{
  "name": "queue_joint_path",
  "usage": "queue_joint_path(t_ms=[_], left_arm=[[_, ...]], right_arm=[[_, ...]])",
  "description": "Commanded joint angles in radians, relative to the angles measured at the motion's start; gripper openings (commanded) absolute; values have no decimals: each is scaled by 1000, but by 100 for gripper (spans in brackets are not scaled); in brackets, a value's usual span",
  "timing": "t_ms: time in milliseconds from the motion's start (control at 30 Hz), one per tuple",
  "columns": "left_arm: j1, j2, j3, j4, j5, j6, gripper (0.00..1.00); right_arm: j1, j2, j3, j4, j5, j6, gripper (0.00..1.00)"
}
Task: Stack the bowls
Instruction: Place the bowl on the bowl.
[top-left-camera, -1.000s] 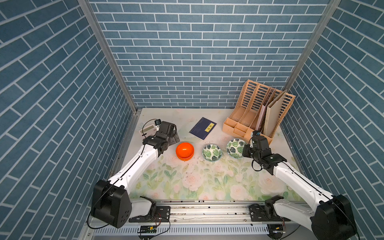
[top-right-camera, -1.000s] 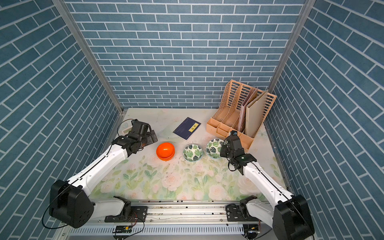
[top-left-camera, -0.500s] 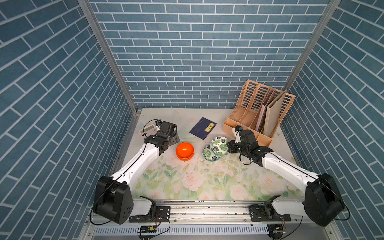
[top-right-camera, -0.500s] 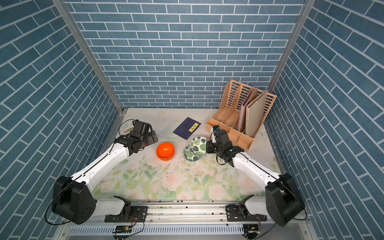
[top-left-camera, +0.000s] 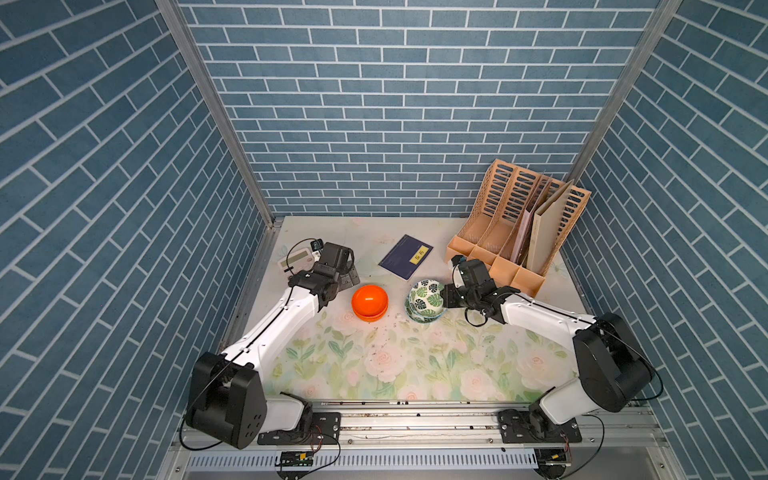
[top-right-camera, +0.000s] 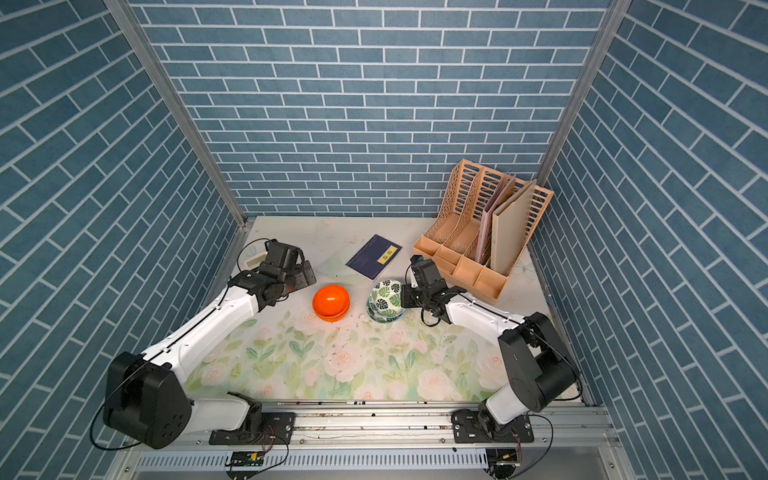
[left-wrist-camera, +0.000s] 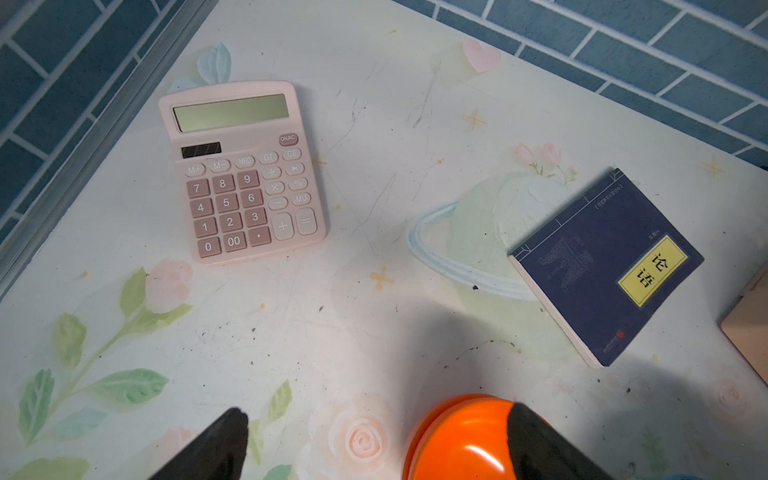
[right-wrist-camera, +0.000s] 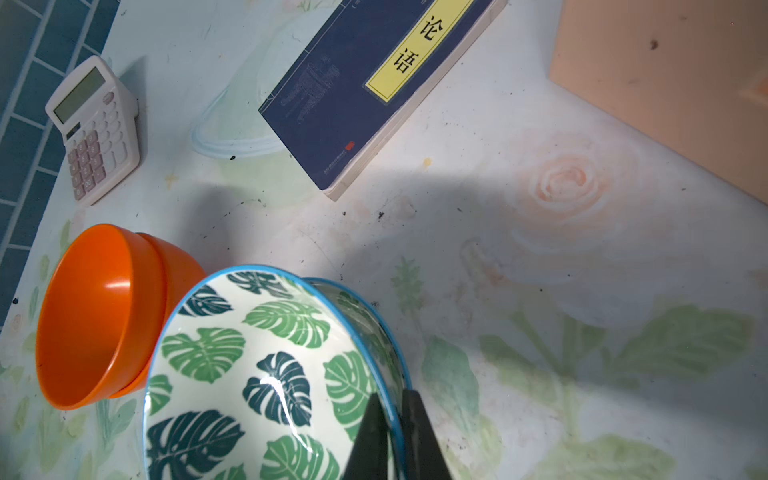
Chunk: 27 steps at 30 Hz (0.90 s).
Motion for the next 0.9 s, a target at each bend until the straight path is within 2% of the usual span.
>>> queue_joint_path(t_ms=[0, 867], left_arm=[[9, -11, -16, -8, -19, 4, 99], [9, -14, -15, -4, -21, 4, 100]], right_arm=[[15, 13, 51, 42, -17, -18, 0], [35, 93, 78, -4, -6, -39, 0]])
